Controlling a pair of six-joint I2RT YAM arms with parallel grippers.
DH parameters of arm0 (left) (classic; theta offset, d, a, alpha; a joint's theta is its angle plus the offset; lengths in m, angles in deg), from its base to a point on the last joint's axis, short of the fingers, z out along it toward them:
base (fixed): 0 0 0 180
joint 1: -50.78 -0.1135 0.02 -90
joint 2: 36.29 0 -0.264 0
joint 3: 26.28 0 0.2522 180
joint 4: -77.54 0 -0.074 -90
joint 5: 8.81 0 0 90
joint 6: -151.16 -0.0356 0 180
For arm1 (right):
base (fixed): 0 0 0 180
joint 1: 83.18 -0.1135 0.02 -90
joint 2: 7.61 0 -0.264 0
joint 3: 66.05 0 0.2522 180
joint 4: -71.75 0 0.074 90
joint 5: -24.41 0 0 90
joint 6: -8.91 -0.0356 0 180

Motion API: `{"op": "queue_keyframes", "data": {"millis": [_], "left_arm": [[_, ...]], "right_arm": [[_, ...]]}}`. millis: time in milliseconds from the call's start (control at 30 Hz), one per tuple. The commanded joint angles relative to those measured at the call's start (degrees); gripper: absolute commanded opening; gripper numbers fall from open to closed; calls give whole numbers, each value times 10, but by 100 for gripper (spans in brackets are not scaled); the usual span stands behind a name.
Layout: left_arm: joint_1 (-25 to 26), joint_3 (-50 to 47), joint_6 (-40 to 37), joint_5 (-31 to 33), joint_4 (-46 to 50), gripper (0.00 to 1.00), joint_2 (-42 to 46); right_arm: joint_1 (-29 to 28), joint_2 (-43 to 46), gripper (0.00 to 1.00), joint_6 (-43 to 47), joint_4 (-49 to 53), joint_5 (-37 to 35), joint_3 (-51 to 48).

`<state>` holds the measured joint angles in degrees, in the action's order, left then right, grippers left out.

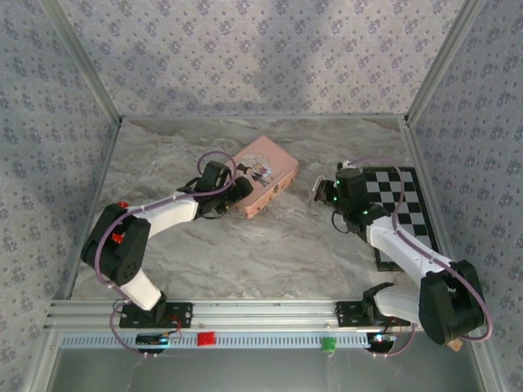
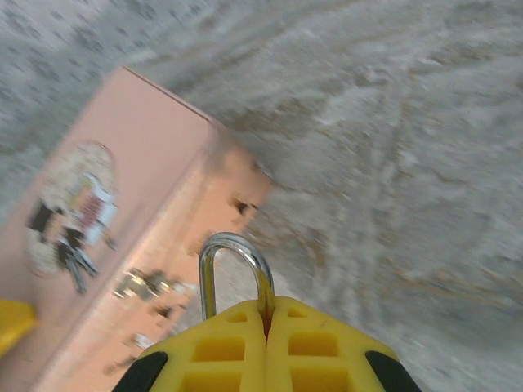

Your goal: Unlock the padlock with the key

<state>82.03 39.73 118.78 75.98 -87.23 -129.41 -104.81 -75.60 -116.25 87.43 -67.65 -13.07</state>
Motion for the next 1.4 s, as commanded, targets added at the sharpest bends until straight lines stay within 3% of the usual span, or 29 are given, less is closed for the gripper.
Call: {"op": "queue_keyframes", "data": {"millis": [0, 300, 900, 1167, 1300, 1367], "left_arm": [[-17, -4, -17, 46, 44, 84, -16], [-23, -25, -34, 62, 56, 85, 19], [-45, -89, -49, 98, 67, 86, 128], [-60, -128, -60, 138, 65, 88, 204], [-68, -142, -80, 166, 69, 89, 241], [-74, -147, -95, 182, 74, 89, 261]], "right_arm": [[0, 4, 0, 64, 138, 19, 14], [-21, -53, 0, 95, 205, -14, 34], [-54, -201, 0, 103, 137, 21, 70], [-55, -193, 14, 110, 144, 19, 73], [-55, -171, 37, 117, 156, 11, 70], [-55, -155, 42, 121, 168, 1, 70]]}}
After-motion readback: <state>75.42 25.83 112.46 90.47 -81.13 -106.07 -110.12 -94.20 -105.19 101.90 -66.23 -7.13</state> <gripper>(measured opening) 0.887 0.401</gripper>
